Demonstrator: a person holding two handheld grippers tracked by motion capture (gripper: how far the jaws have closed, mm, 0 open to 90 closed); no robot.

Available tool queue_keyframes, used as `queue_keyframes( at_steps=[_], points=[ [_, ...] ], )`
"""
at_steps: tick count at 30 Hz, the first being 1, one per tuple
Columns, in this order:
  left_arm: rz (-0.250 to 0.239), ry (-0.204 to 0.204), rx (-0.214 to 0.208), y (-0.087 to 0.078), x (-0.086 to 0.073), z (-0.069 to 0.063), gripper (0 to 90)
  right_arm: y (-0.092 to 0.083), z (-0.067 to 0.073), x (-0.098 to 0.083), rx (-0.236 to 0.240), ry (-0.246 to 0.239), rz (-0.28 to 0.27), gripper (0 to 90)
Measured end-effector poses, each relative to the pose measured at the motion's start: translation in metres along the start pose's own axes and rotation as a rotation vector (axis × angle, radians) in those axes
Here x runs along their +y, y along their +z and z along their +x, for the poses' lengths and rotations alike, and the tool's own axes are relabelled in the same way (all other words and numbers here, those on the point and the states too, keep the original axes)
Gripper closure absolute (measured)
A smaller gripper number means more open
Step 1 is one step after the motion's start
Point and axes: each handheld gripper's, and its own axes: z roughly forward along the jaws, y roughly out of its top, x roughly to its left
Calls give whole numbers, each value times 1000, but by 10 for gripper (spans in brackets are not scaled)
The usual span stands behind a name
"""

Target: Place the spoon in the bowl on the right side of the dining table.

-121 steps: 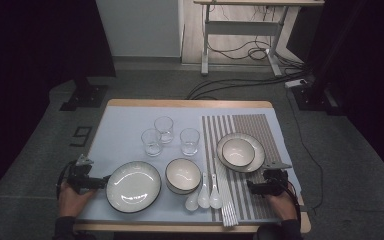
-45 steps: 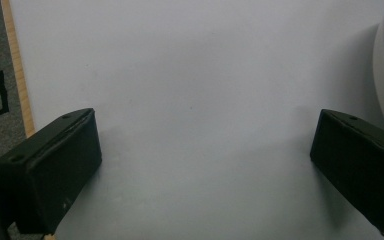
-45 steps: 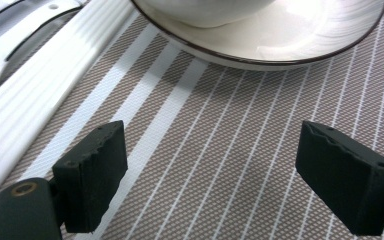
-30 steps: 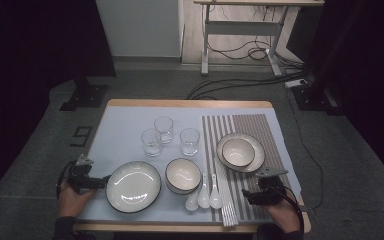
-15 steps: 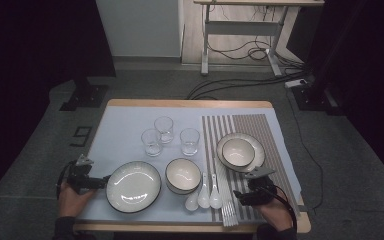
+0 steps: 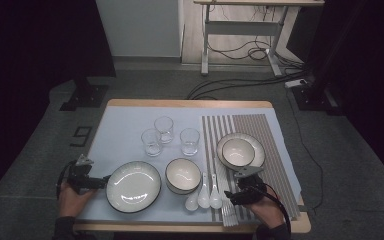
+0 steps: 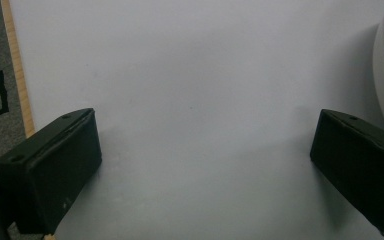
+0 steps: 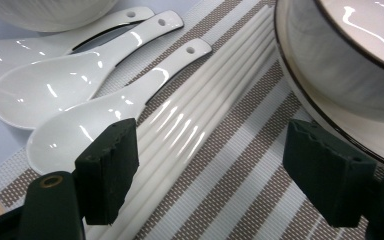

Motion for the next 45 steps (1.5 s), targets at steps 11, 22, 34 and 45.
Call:
queue_keyframes(
  at_steps=[11,22,34,45],
  points=[
    [0,0,0,0,0,0,0,11,9,13,29,-20,16,203],
    [0,-1,-1,0,0,0,0,24,17,26,47,-38,17,224],
    [0,-1,-1,0,0,0,0,37,22,36,62,-47,20,343],
    [1,-1,-1,0,0,0,0,45,23,36,82,-38,45,483]
  ],
)
